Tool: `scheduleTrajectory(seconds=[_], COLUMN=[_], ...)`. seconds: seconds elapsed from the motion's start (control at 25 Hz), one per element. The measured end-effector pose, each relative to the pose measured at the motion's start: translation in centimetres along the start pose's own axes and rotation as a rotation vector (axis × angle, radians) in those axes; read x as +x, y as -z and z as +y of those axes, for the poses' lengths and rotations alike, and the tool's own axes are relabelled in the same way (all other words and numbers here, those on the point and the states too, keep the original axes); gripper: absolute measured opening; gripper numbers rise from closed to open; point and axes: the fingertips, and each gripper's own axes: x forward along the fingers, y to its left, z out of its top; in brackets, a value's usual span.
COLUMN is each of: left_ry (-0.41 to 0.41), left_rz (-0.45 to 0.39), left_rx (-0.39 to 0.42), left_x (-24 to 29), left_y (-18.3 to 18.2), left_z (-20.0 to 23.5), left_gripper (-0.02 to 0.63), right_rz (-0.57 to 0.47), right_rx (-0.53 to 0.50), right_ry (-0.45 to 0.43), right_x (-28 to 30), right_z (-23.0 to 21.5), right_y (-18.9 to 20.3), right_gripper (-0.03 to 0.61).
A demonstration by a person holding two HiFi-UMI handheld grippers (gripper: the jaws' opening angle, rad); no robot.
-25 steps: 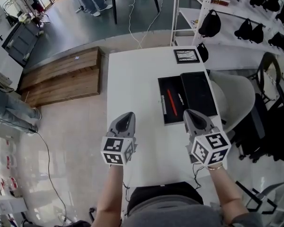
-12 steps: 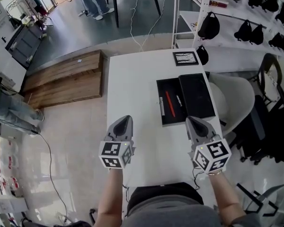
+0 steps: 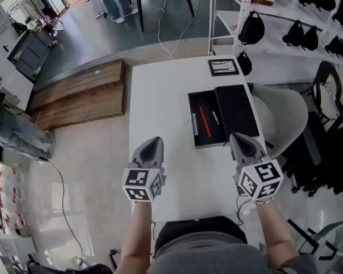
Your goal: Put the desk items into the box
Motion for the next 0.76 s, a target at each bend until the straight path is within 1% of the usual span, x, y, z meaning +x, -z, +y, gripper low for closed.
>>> scheduleTrajectory(seconds=[0.24, 0.76], left_ry=[-0.005, -0.013], left_rz=[0.0, -0.006], left_rx=[0.005, 0.012], left_x=[-0.1, -0.4], left_y=[-0.1, 0.1], left_z=[-0.3, -0.8], left_gripper=[0.006, 0.006], right_rz=[0.007, 0.024], right_rx=[-0.01, 0.006], right_ry=[-0.004, -0.003], right_x=[0.2, 0.0], right_z=[-0.1, -0.2], right_y=[0.1, 1.1], right_gripper=[0.003, 0.003])
